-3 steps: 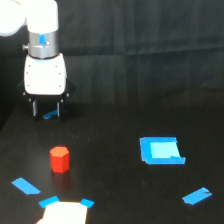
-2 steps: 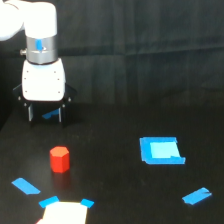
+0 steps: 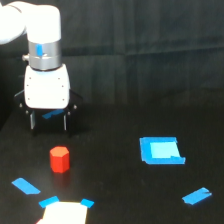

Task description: Pick up the red object from the table

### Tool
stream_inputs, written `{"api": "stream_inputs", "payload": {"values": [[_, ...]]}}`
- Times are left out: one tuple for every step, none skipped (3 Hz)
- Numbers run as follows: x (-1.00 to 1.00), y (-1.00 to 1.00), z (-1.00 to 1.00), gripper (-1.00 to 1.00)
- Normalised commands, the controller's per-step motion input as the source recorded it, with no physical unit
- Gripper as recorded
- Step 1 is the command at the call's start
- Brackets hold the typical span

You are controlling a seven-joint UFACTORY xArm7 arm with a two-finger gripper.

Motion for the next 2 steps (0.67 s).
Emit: {"api": "stream_inputs", "payload": {"values": [[0.98,-1.0,0.04,0.86],[0.56,-1.0,0.01,0.77]]}}
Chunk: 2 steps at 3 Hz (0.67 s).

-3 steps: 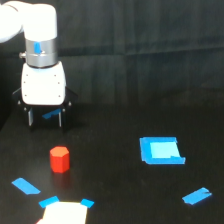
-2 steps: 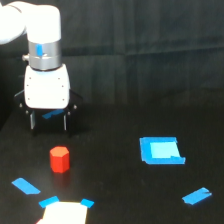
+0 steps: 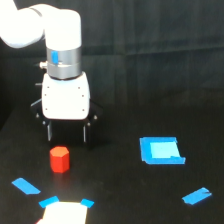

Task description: Pick up the red object from the table

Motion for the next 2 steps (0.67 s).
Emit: {"api": "stream_inputs", "payload": {"values": [[-0.65,-0.39,-0.07,0.56],[-0.65,-0.31,-0.08,0.5]]}}
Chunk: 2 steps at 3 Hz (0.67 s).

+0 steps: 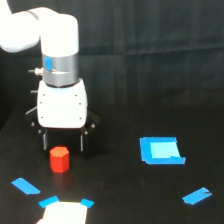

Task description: Pick up the red object from the table

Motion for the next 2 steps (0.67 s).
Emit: {"api": "stream_inputs", "payload": {"values": [[0.07,-0.28,-0.47,-0.57],[1.0,-0.87,-0.2,0.69]]}}
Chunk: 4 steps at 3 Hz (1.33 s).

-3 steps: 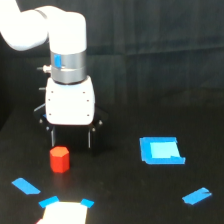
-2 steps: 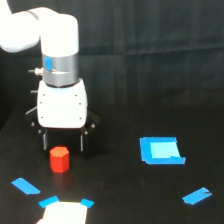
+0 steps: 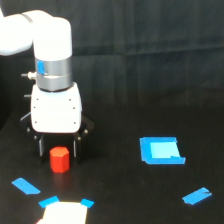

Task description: Pick up the red object from the table

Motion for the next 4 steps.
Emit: {"api": "stream_inputs", "payload": {"values": [[0.33,-0.43,-0.49,-0.13],[0.76,0.11,-0.43,-1.0],[0.24,0.06,0.16,-0.96],[0.23,0.07,0.42,-1.0]]}}
